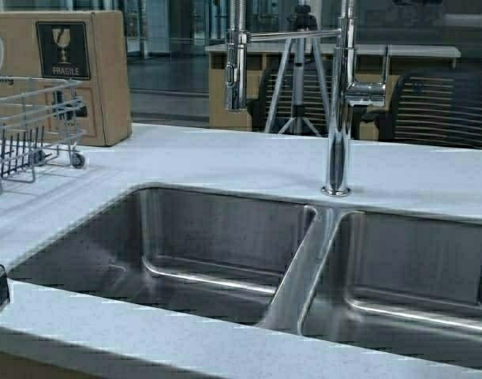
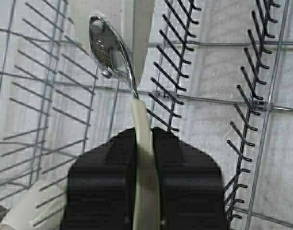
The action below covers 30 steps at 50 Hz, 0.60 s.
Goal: Wash the pan
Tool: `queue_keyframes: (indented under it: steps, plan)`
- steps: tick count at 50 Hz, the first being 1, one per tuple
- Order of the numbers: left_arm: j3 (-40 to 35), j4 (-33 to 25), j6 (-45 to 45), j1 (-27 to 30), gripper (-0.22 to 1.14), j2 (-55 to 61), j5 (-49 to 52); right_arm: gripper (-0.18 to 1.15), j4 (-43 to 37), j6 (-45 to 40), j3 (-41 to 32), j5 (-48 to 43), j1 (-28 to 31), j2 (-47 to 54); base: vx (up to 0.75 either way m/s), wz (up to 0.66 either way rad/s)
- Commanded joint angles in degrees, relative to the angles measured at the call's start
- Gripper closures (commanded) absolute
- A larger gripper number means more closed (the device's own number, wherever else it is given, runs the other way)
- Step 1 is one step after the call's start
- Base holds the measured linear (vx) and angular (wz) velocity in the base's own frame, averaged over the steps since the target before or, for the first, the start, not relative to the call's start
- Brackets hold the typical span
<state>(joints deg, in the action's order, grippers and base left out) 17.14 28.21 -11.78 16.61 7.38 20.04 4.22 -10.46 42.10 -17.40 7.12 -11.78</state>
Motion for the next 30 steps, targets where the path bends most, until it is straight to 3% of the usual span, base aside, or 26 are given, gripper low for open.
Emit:
queue_keyframes:
  steps: [1, 30]
  plan:
    - [-1.76, 0.00, 0.00, 0.09, 0.88, 0.70, -1.14, 0.92, -0.09, 0.18, -1.67, -0.62, 0.09, 0.09, 0.00, 0.00]
    - [-0.88, 0.00, 0.26, 1.49, 0.88, 4.75, -1.85, 0.92, 0.00, 0.35, -1.67, -0.62, 0.09, 1.14, 0.00, 0.00]
